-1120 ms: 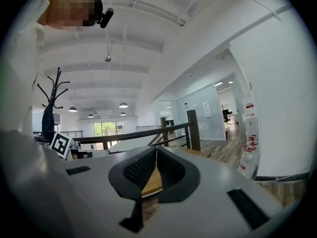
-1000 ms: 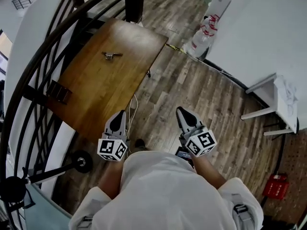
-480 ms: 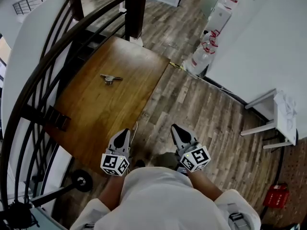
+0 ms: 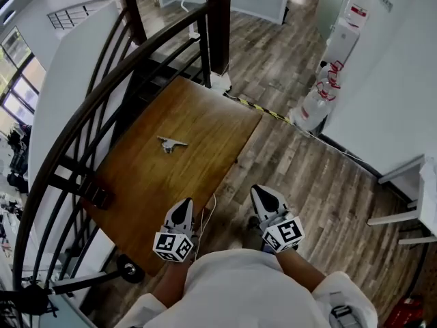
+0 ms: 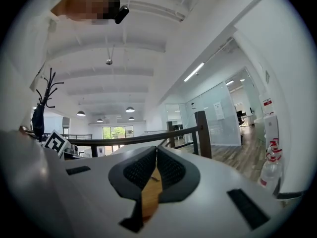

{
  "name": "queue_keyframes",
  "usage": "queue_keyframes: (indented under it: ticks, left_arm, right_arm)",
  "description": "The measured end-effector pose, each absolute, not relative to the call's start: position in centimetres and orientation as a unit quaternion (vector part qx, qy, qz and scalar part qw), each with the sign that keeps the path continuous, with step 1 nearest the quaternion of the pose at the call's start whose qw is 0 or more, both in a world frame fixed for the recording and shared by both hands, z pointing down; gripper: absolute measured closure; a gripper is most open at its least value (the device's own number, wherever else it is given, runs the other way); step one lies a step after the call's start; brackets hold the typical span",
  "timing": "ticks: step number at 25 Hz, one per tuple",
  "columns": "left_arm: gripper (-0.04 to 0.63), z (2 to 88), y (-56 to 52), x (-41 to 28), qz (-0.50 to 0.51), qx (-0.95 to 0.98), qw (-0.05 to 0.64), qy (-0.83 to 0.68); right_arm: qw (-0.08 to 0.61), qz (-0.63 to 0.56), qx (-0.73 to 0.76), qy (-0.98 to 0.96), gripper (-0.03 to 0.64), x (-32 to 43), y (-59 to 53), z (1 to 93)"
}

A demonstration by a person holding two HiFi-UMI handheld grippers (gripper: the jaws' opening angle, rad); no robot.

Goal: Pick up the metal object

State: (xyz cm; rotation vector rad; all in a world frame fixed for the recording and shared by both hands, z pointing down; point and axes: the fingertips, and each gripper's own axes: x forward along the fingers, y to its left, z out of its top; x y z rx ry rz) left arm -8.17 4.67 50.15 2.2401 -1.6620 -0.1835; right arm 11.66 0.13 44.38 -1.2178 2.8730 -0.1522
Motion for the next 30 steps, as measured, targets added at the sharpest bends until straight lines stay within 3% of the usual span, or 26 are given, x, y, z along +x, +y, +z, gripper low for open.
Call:
queue_keyframes:
  ticks: [7, 15, 19, 22, 26, 30]
  left_arm:
    - [0.580, 45.6, -1.5, -3.2, -0.046, 0.751, 0.155, -0.640]
    - [0.580, 43.5, -5.2, -1.5, -0.049, 0.702, 0.136, -0.697]
    - [0.580, 43.6, -5.8, -3.2, -0.047, 0.674, 0.142, -0.723]
    - [0.580, 44.9, -7.0, -5.7, -0.058, 0.654, 0.149, -0.739]
    - [0.580, 48.0, -9.0, -9.7, -0.067, 0.636, 0.160, -0.752]
    - [0.580, 48.9, -10.8, -14.6, -0.060, 0.615, 0.148, -0.772]
  right_arm:
    - [0.031, -0.029, -0.331, 0.943, 0.592, 17.3, -9.2, 40.2]
    - [0.041, -0.056, -0.266, 0.962, 0.592, 19.9, -15.7, 41.6]
    - [0.033, -0.081, -0.245, 0.966, 0.592, 18.4, -17.9, 43.3]
    - [0.009, -0.033, -0.230, 0.973, 0.592, 15.7, -18.9, 44.0]
    - [-0.033, 0.025, -0.188, 0.981, 0.592, 10.0, -19.5, 44.2]
    - [-0.027, 0.020, -0.155, 0.987, 0.592, 4.1, -21.3, 43.9]
